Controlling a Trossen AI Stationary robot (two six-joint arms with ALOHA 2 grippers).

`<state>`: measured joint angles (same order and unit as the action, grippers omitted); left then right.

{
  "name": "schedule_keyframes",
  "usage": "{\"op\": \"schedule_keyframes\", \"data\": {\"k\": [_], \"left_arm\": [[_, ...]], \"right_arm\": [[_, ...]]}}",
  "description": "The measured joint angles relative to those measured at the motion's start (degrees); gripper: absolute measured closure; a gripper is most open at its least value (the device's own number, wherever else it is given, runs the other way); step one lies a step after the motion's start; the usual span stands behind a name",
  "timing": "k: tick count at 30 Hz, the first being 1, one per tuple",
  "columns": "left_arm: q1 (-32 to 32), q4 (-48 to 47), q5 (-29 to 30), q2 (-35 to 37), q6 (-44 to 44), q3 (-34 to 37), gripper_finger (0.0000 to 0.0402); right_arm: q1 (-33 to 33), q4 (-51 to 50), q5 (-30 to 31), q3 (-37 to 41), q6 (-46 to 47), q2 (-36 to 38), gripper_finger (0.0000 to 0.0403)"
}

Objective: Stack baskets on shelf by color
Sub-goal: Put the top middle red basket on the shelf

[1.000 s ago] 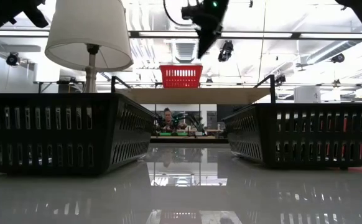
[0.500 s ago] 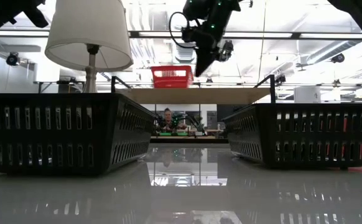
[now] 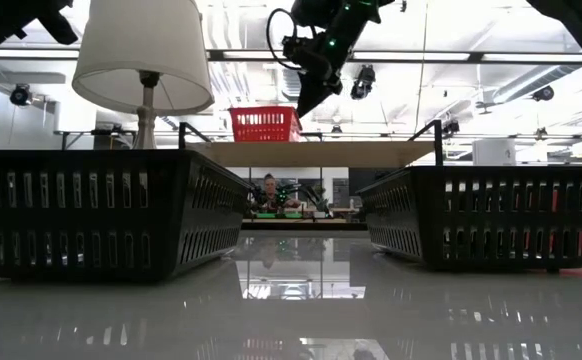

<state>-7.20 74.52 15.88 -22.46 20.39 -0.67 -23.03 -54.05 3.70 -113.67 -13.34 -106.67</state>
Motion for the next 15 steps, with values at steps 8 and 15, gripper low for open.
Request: {"op": "schedule_keyframes", "data": {"k": [8, 15], "left_arm": [[0.0, 0.0, 0.0, 0.02, 0.01, 0.0, 0.0402], [0.0, 0.02, 0.0, 0.02, 0.01, 0.0, 0.0402]], "right_arm": [[-0.93, -5.29, 5.14, -3.35, -0.99, 0.21, 0.0394], [-1.27, -4.06, 2.54, -1.03, -0.73, -2.88, 0.0394]]}}
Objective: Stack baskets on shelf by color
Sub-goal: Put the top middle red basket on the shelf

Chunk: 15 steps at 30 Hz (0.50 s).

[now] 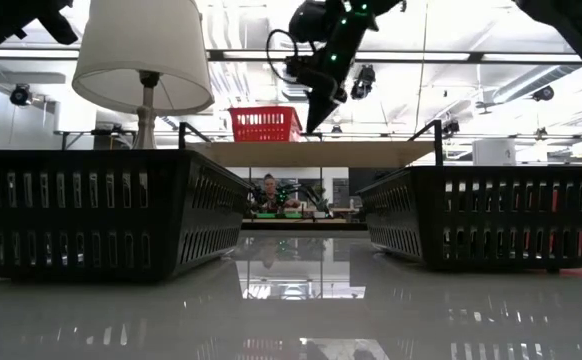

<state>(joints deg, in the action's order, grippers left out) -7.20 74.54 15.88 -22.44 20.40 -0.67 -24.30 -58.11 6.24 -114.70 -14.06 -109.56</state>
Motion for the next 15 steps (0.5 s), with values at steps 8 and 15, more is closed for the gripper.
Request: {"op": "schedule_keyframes", "data": {"k": [8, 15], "left_arm": [[0.0, 0.0, 0.02, 0.02, 0.01, -0.02, 0.0402], [0.0, 0.02, 0.02, 0.02, 1.17, -0.02, 0.0402]], "right_arm": [[-0.02, 5.81, -0.24, 0.0, -0.99, -3.13, 0.0394], [-0.11, 7.23, -0.26, 0.0, -1.38, -3.17, 0.0394]]}}
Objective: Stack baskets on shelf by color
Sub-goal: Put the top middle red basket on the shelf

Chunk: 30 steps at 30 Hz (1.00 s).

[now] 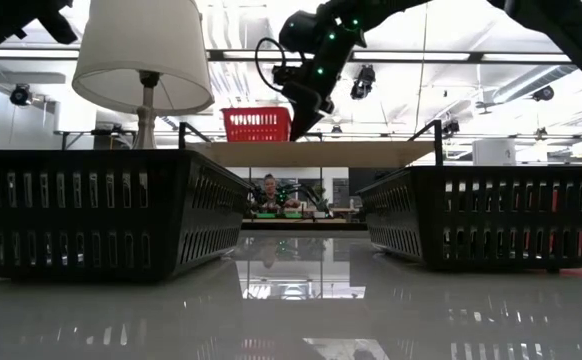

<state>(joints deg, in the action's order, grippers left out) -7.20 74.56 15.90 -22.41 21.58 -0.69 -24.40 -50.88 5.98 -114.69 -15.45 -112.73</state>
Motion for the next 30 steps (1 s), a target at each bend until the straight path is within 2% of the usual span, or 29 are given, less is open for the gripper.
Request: {"op": "schedule_keyframes", "data": {"k": [14, 20, 25, 30], "left_arm": [[0.0, -0.02, 0.62, -0.02, 0.92, 0.0, 0.0402], [0.0, -0.02, 0.61, -0.04, 0.92, 0.02, 0.0402], [0.0, -0.04, 0.61, -0.04, 0.92, 0.02, 0.0402], [0.0, -0.01, 0.61, -0.04, 0.87, 0.02, 0.0402]], "right_arm": [[0.0, 6.52, -0.05, -0.11, -0.93, 0.0, 0.0394], [0.54, 1.41, 0.01, -1.03, 0.23, 0.48, 0.0394], [4.49, -3.9, -0.02, -0.84, 2.24, 3.95, 0.0394], [11.39, -6.24, 0.02, 1.15, 4.22, 6.64, 0.0394]]}}
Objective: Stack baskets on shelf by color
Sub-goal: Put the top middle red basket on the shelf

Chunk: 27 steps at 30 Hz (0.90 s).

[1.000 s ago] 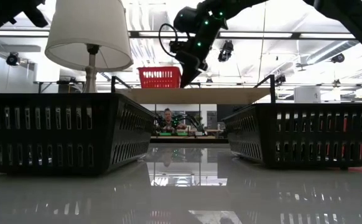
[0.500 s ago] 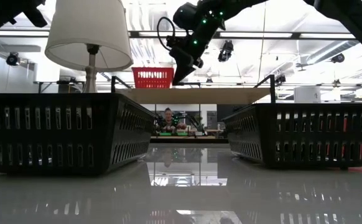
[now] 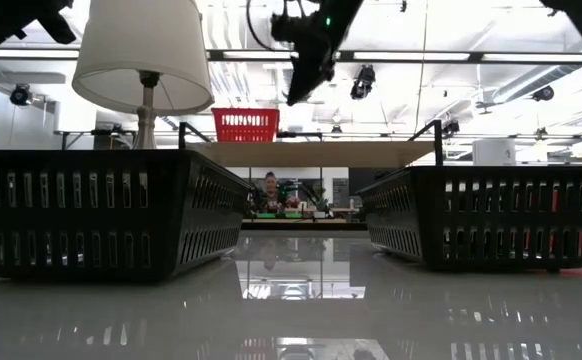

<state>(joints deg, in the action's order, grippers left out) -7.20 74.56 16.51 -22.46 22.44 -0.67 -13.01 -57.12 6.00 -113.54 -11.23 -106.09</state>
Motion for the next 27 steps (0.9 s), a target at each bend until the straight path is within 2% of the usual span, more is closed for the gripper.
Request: {"op": "schedule_keyframes", "data": {"k": [6, 10, 19, 27], "left_arm": [[0.0, -0.01, 0.02, 0.0, -0.05, 0.0, 0.0402], [0.0, -0.01, 0.0, 0.0, -0.07, 0.0, 0.0402], [0.0, -0.01, 0.02, 0.0, -0.14, 0.0, 0.0402], [-0.01, -0.01, 0.24, 0.02, -0.16, 0.0, 0.0402]], "right_arm": [[9.06, 1.79, 0.04, 3.69, 2.69, 1.95, 0.0394], [14.3, 4.16, 2.64, 6.65, 4.27, 1.97, 0.0394], [23.31, 17.54, 7.24, 16.52, 5.4, 2.1, 0.0394], [28.97, 32.19, 7.4, 22.91, 6.02, 2.1, 0.0394]]}}
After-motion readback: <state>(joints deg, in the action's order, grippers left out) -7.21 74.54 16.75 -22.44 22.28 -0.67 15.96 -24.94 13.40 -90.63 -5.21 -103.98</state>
